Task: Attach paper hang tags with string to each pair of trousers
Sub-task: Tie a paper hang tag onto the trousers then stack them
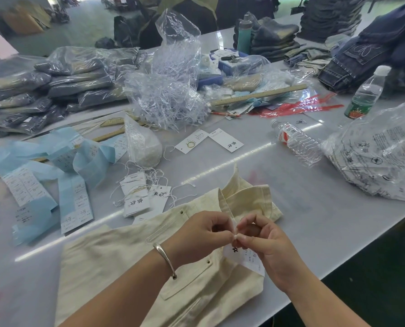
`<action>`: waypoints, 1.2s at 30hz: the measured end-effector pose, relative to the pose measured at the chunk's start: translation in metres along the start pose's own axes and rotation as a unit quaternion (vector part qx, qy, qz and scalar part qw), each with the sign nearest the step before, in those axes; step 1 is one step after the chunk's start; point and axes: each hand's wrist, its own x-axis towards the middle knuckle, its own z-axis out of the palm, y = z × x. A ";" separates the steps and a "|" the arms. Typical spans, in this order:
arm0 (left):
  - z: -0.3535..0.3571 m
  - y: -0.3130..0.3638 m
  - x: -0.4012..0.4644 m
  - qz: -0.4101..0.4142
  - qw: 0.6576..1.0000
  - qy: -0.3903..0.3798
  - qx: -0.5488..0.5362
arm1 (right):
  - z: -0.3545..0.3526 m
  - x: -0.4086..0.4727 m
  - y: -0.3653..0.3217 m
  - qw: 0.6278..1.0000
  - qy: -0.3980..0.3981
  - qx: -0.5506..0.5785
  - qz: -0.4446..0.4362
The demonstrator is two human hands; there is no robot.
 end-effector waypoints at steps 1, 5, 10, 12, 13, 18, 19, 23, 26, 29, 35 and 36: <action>0.000 0.001 0.001 0.002 1.000 -0.002 -0.001 | 0.000 0.000 0.000 1.000 0.001 0.009 0.007; 0.001 0.003 0.004 0.001 1.000 -0.015 -0.007 | -0.004 0.001 0.002 0.997 -0.015 0.054 0.046; 0.003 -0.002 0.008 -0.003 0.999 -0.031 0.034 | -0.008 0.001 0.003 0.988 -0.046 0.108 0.099; 0.004 -0.003 0.009 -0.007 0.999 -0.035 0.032 | -0.010 0.002 0.002 0.984 -0.050 0.129 0.112; 0.004 -0.003 0.009 -0.009 0.999 -0.034 0.030 | -0.010 0.002 0.002 0.984 -0.049 0.128 0.112; 0.003 -0.005 0.007 -0.005 0.999 -0.032 0.026 | -0.006 0.000 -0.007 0.999 -0.014 0.008 0.049; 0.002 -0.006 0.007 -0.008 0.999 -0.031 0.027 | -0.004 -0.001 -0.009 0.999 -0.005 -0.016 0.030; 0.001 -0.014 0.008 -0.018 0.998 -0.035 0.051 | 0.000 -0.003 -0.009 0.995 0.023 -0.090 -0.020; 0.001 -0.018 0.007 -0.003 0.997 -0.043 0.062 | 0.001 -0.004 -0.010 0.991 0.024 -0.129 -0.031; 0.000 -0.020 0.006 0.002 0.998 -0.048 0.034 | 0.001 -0.005 -0.011 0.990 0.018 -0.137 -0.038; 0.005 -0.031 0.004 -0.050 0.991 -0.020 -0.124 | 0.001 0.000 -0.008 0.991 0.018 -0.129 -0.039; 0.007 -0.033 0.003 -0.053 0.990 -0.011 -0.133 | 0.002 0.002 -0.007 0.991 0.017 -0.129 -0.038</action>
